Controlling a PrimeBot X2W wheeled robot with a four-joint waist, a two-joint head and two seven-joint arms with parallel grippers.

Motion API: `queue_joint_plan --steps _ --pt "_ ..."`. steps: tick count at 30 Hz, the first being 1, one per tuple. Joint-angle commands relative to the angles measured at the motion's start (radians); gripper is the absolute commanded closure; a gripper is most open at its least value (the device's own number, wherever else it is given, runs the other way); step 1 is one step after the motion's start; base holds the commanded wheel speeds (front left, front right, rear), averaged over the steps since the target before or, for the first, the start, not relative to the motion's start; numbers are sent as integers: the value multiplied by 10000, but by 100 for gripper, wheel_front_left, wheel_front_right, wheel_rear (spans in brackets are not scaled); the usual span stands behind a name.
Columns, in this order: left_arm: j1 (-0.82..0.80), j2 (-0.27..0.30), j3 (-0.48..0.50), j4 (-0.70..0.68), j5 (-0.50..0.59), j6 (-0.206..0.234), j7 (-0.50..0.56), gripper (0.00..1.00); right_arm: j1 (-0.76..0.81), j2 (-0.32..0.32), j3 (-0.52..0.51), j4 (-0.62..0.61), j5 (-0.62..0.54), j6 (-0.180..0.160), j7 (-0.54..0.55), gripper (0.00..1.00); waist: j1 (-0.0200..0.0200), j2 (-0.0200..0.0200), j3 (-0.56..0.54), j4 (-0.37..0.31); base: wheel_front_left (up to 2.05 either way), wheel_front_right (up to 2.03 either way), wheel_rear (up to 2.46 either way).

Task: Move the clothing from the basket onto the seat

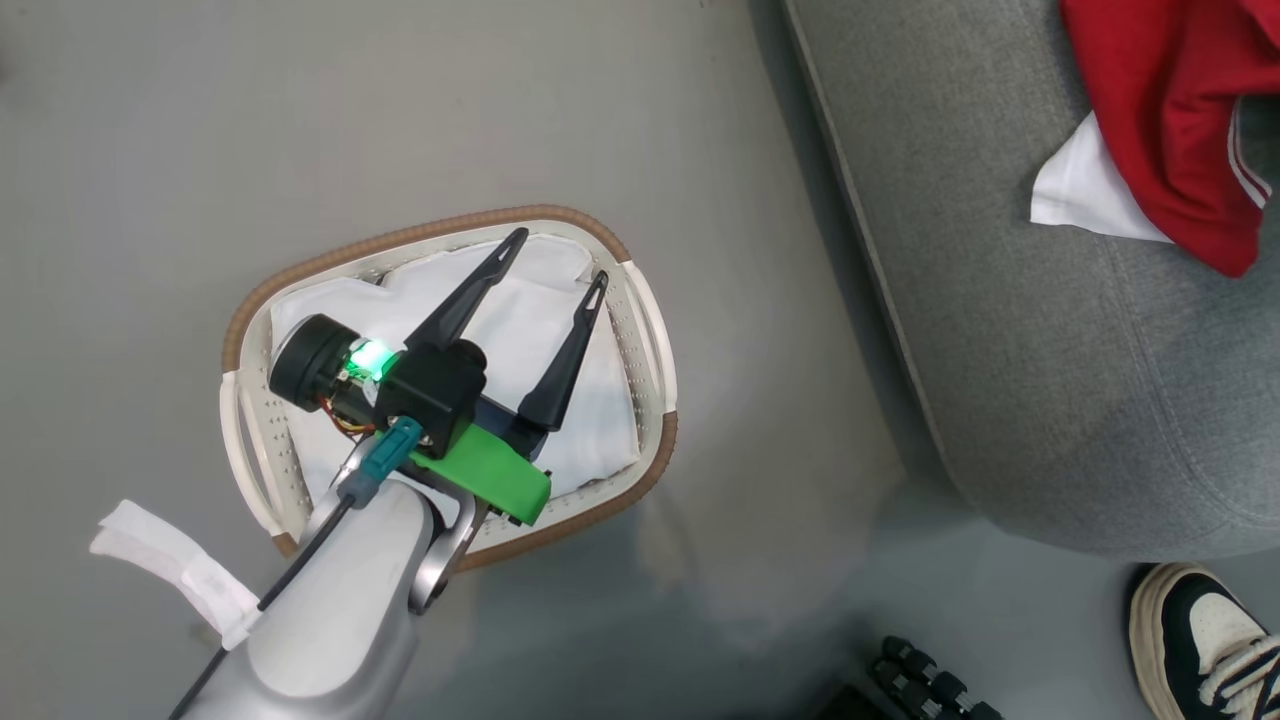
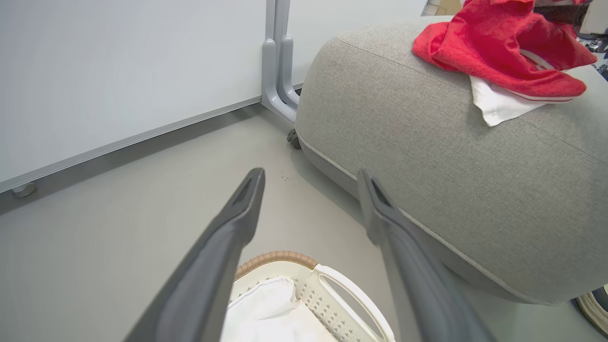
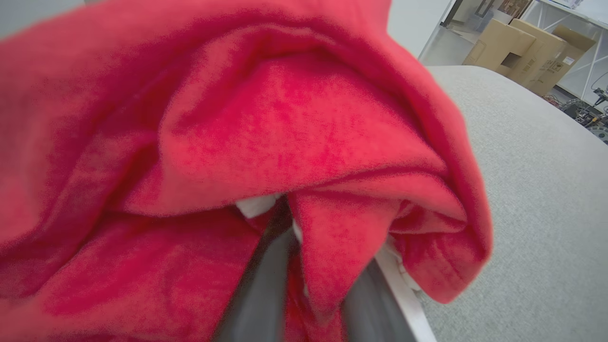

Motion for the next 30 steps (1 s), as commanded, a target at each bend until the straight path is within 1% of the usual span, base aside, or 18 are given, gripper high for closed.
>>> queue_joint_plan --steps 1,5,7,10,12,18,23,30 --pt "-61 43 83 -11 -61 -1 9 0 279 99 -116 -239 -64 -14 -23 0 -1 -1 -27 36 0 0 0" --pt "119 -20 229 50 -83 14 11 0 1135 484 -291 -1263 -94 -14 -23 0 -1 -1 -368 12 0 0 0" --pt "248 -65 331 80 -97 19 11 0 1633 714 -358 -1808 154 -14 -25 0 -1 -1 -598 35 0 0 0" --pt "404 -167 588 103 -113 51 9 0 2593 895 -38 -2778 279 -14 -23 0 -1 -1 -979 100 0 0 0" --pt "536 -233 751 99 -123 70 9 0 3037 946 222 -3180 421 -14 -23 0 -1 -1 -1209 169 0 0 0" --pt "1042 -401 1642 -5 -130 210 9 0 4160 1248 1281 -4590 1055 -14 -23 0 -1 -1 -1948 647 0 0 0" --pt "1556 -546 2583 -83 -17 351 11 0 4574 1505 2269 -5227 1361 -14 -23 0 -1 -1 -2432 1173 0 0 0" --pt "2120 -821 4001 -104 272 591 9 0 4843 1863 3171 -5381 1434 -14 -23 0 -1 -1 -2992 1972 0 0 0"
